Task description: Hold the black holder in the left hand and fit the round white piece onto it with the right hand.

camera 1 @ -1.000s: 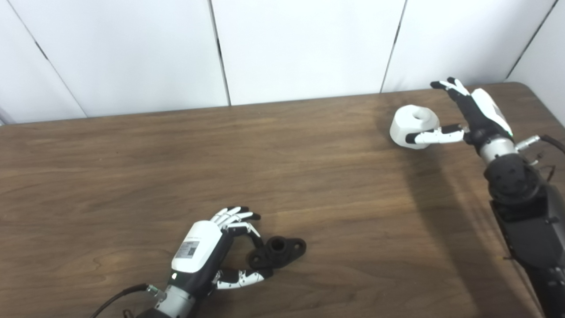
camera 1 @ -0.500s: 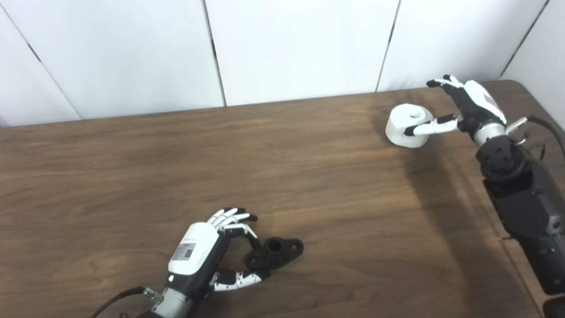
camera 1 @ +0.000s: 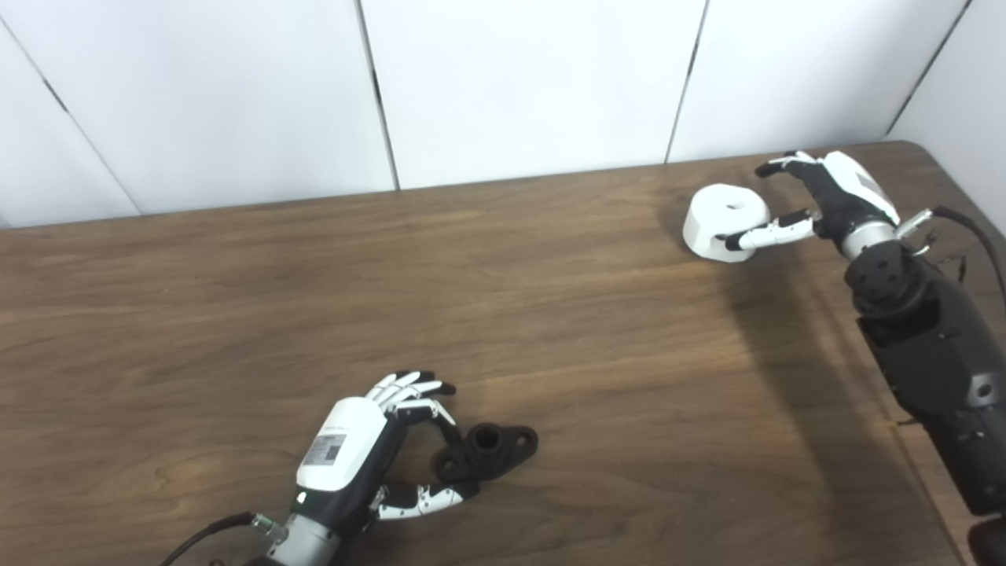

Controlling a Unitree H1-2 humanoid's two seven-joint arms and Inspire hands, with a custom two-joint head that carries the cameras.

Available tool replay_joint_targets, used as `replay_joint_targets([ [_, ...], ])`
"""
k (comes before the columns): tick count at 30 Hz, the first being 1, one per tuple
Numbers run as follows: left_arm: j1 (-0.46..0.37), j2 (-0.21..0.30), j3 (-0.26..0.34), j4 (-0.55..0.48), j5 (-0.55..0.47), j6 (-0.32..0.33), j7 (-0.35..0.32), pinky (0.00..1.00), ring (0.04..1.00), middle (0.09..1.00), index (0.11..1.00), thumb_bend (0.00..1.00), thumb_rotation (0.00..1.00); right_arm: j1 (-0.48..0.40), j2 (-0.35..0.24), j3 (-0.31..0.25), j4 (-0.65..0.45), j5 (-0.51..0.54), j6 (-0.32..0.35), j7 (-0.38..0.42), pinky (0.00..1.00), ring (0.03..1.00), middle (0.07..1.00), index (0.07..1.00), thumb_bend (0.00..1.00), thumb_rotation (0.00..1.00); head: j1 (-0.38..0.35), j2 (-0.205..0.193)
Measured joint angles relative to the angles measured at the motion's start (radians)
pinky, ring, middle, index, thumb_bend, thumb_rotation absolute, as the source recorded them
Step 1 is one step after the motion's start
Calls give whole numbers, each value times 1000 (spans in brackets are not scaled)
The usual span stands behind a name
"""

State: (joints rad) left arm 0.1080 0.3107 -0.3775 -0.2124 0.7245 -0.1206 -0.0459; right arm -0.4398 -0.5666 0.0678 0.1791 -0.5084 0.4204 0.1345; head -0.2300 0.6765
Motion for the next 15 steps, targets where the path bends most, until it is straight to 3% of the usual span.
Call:
replay_joint_targets([
  [15, 0, 9, 8, -1, -14, -8, -8, 902, 879, 804, 487, 519, 45, 0, 1, 15, -3, 3, 0, 0, 886, 1000, 917, 684, 852, 260, -46, -8],
])
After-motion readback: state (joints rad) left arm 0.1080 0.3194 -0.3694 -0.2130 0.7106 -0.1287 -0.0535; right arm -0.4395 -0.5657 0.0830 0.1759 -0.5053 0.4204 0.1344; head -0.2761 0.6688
